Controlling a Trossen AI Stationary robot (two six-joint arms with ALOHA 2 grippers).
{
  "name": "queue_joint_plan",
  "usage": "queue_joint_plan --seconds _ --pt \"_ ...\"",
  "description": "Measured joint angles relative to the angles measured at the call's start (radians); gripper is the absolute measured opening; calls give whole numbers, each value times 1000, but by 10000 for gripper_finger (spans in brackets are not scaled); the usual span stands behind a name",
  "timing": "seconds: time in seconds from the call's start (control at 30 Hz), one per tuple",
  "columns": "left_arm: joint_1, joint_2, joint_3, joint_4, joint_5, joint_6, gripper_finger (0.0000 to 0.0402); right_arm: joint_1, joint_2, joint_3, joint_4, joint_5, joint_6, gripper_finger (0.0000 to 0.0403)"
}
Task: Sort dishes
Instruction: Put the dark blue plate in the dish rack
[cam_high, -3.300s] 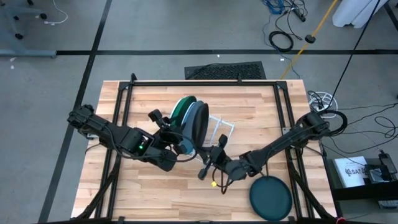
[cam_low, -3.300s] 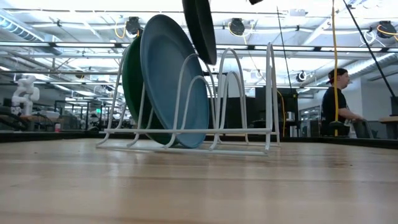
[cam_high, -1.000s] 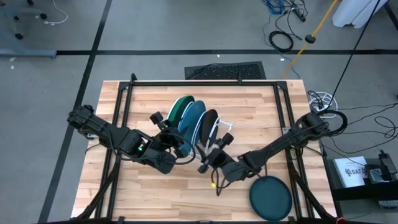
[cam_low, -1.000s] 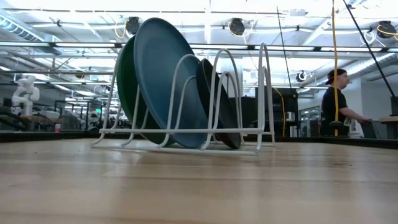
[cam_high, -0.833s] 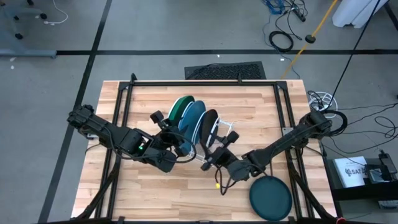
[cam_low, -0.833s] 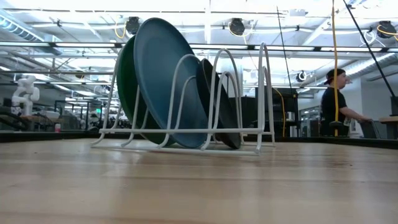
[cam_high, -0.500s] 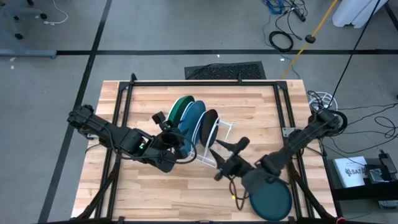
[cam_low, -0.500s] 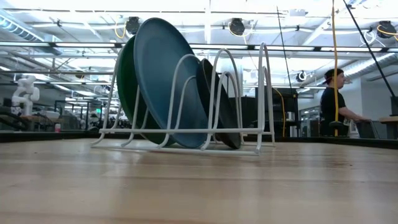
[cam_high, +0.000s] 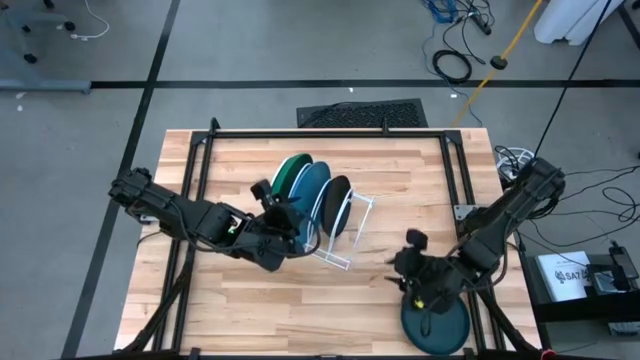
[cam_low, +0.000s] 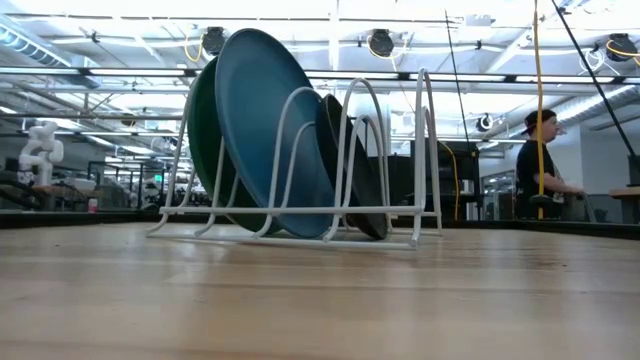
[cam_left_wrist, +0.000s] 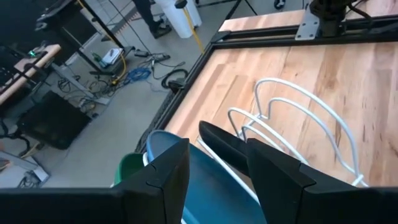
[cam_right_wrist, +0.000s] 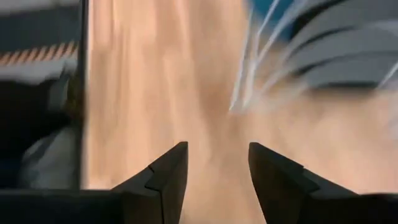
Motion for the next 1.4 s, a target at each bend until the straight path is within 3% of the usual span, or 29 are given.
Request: queue_joint_plan --seconds 0.23,0.57,1.03,1.4 --pt "3 0 0 0 -14 5 169 19 90 0 -154 -349 242 160" --pt "14 0 0 -3 -18 31 169 42 218 0 -250 -603 161 160" --pt "10 0 0 0 5 27 169 -27 372 -1 -257 -597 -241 160" --pt "10 0 0 -6 7 27 169 -81 466 -1 -241 -711 -538 160"
